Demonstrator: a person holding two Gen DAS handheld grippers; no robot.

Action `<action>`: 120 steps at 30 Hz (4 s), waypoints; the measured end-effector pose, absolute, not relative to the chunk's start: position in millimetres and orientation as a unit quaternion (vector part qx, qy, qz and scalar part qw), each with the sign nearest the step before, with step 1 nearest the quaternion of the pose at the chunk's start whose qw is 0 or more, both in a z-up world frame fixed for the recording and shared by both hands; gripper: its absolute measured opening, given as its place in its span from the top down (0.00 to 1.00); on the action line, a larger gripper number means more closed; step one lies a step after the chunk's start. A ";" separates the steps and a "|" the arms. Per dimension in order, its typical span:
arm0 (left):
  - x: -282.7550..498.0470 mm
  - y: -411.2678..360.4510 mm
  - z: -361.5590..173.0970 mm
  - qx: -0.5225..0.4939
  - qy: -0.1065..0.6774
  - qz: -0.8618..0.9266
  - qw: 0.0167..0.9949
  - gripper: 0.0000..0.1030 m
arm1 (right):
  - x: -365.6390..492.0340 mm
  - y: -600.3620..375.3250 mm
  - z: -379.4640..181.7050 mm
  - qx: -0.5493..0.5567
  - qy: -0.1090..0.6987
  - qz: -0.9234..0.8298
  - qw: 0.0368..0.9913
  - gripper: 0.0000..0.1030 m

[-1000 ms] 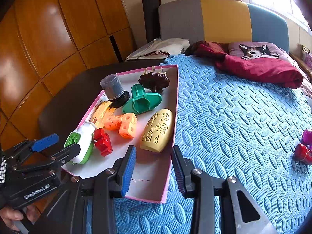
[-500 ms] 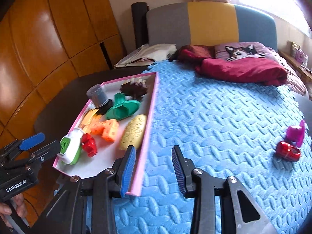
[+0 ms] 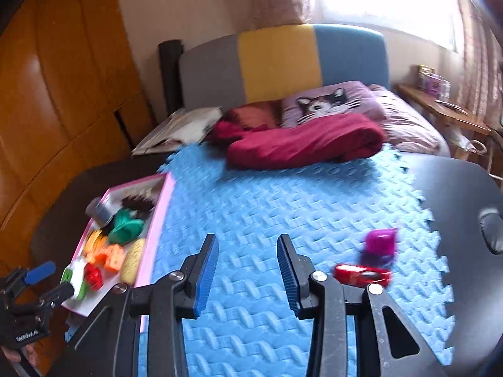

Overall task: Organize rigid objects
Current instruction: 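Move both tools back toward the remaining toys on the mat, then grasp the red metal tube with the left gripper, then grasp the magenta funnel cup with the right gripper while left holds the red tube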

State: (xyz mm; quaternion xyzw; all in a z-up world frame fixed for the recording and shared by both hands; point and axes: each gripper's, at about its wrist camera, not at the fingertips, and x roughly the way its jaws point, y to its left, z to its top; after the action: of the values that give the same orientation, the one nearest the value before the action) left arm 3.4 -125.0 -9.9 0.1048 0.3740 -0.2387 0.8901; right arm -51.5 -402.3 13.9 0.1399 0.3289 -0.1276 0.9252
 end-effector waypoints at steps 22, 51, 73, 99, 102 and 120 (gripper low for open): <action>16.6 -264.5 -29.3 0.120 0.436 -0.353 0.819 0.22 | -103.5 -543.5 5.5 0.233 0.233 -0.299 0.896 0.58; 1.3 -452.4 -78.6 0.137 0.524 -0.403 0.738 0.14 | -121.2 -564.5 1.5 0.323 0.204 -0.273 0.883 0.57; -4.1 -386.5 -83.2 0.165 0.441 -0.417 0.778 0.27 | -98.4 -564.0 -20.2 0.336 0.271 -0.234 0.871 0.57; -3.4 -312.4 -86.7 0.112 0.432 -0.407 0.797 0.27 | -13.1 -523.6 -70.2 0.171 0.439 -0.202 0.859 0.30; -3.8 -312.7 -86.9 0.111 0.432 -0.405 0.799 0.27 | -8.6 -521.6 -73.6 0.159 0.445 -0.193 0.860 0.38; -8.6 -299.6 -84.2 0.099 0.436 -0.393 0.804 0.28 | -3.9 -509.4 -79.6 0.160 0.462 -0.141 0.861 0.72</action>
State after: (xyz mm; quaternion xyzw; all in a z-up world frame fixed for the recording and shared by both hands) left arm -8.6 -299.6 -84.2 0.0989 0.4357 -0.3930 0.8037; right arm -3.9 -509.4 -79.6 0.1597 0.4624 -0.1406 0.8607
